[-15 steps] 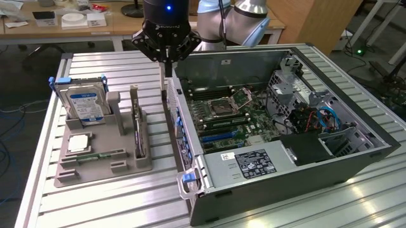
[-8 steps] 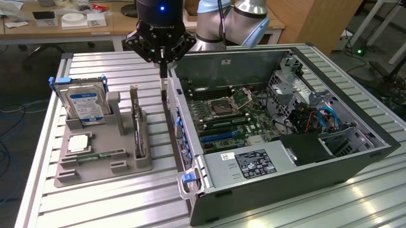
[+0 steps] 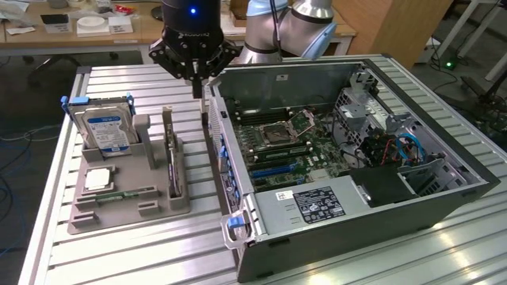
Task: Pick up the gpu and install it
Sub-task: 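Reach for the gpu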
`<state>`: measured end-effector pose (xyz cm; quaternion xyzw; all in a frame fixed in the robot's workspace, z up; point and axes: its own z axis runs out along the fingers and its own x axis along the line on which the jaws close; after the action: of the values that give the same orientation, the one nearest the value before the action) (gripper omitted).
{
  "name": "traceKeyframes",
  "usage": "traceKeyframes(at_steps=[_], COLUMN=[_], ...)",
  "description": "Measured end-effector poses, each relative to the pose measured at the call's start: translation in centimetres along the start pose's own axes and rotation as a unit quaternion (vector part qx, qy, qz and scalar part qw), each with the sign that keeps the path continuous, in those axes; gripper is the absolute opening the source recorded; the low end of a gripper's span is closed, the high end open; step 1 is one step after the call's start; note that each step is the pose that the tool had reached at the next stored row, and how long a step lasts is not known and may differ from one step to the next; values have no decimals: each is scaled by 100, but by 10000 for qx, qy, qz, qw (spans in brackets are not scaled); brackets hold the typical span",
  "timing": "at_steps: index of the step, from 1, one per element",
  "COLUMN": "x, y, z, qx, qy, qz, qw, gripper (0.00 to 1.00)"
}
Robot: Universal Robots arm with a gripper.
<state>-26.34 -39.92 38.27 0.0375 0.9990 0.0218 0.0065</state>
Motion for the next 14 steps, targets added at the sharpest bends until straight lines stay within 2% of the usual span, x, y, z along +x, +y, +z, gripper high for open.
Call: traceKeyframes(at_steps=[14], x=[185], y=[-15], z=[10], qx=[1], qy=[6], qz=[0], qw=[10000], gripper=[11])
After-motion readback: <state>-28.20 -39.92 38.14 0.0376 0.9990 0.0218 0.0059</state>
